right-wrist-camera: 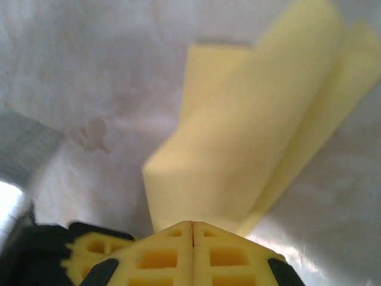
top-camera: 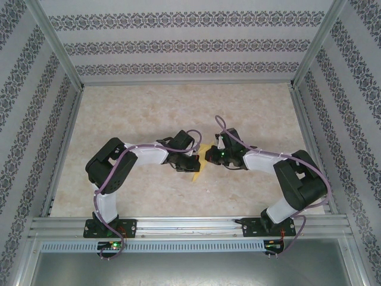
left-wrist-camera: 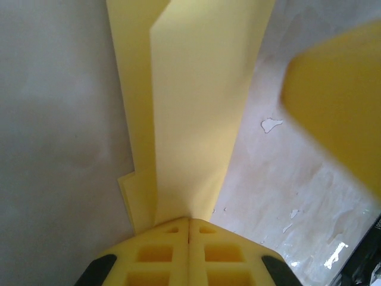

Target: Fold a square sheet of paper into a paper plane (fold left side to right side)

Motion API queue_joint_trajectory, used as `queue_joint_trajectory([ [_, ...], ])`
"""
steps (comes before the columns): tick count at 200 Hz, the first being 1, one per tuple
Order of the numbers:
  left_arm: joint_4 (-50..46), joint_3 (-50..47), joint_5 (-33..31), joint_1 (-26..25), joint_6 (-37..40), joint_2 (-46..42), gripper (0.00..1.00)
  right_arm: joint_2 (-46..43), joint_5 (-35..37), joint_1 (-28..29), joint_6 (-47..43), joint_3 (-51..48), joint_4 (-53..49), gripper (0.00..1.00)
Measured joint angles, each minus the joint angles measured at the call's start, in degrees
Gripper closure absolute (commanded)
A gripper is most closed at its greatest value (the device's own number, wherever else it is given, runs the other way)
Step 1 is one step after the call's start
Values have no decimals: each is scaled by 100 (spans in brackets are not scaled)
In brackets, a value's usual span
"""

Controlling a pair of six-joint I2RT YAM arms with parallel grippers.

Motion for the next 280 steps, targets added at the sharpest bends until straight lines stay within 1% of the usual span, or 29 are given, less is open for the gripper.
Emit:
queue_joint_trajectory([
  [30, -197, 131, -109, -39, 44, 35, 96, 2, -4, 197, 179, -186, 157, 100],
  [66, -302, 197, -142, -48, 85, 57, 97, 63, -7, 238, 328, -188, 511, 100],
  [103, -352, 225, -155, -57, 90, 68, 97, 319, 0, 273, 455, -188, 662, 100],
  [176, -538, 348, -236, -81, 125, 107, 97, 466, 103, 269, 304, -162, 645, 100],
  [215, -597, 404, -271, -85, 149, 140, 97, 466, 81, 166, 120, -149, 603, 100],
  [280, -584, 439, -341, -85, 192, 162, 97, 542, -31, -208, -92, -2, 407, 100],
])
